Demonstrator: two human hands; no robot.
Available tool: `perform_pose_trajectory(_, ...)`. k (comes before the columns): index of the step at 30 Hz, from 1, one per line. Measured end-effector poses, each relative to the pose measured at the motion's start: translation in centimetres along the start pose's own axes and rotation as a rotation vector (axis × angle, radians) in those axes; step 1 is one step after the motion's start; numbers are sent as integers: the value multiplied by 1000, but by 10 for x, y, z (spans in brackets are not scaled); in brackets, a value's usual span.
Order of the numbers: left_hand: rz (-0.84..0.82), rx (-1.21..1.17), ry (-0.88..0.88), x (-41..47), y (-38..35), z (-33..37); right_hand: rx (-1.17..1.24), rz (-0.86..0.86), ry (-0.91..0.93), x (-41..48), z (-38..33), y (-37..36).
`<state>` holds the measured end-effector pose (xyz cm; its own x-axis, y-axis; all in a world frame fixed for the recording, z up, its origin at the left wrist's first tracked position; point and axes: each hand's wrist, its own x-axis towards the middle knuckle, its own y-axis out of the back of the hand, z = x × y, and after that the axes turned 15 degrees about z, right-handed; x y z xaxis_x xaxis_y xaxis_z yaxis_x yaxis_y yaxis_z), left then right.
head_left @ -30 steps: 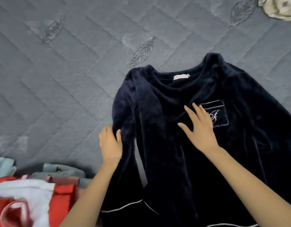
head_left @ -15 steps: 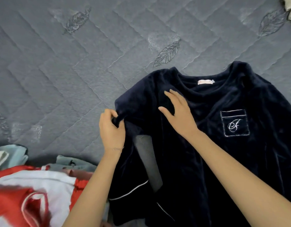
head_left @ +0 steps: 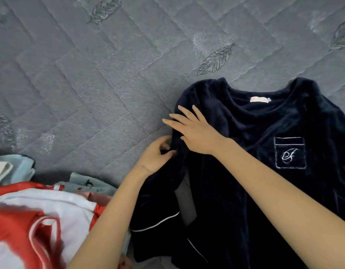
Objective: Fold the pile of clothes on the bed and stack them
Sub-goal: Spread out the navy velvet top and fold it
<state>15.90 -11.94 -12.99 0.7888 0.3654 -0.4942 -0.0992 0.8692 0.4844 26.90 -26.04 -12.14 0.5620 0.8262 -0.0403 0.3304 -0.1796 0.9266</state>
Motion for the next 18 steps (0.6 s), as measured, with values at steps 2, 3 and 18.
perform_pose_trajectory(2, -1, 3, 3, 1, 3, 3, -29, -33, 57, 3, 0, 4)
perform_pose_trajectory(3, -6, -15, 41, 1, 4, 5, -42, -62, 77, 5, 0, 6)
perform_pose_trajectory(18, -234, -269, 57, -8, 42, 17, 480, 301, -347, 37, 5, 20)
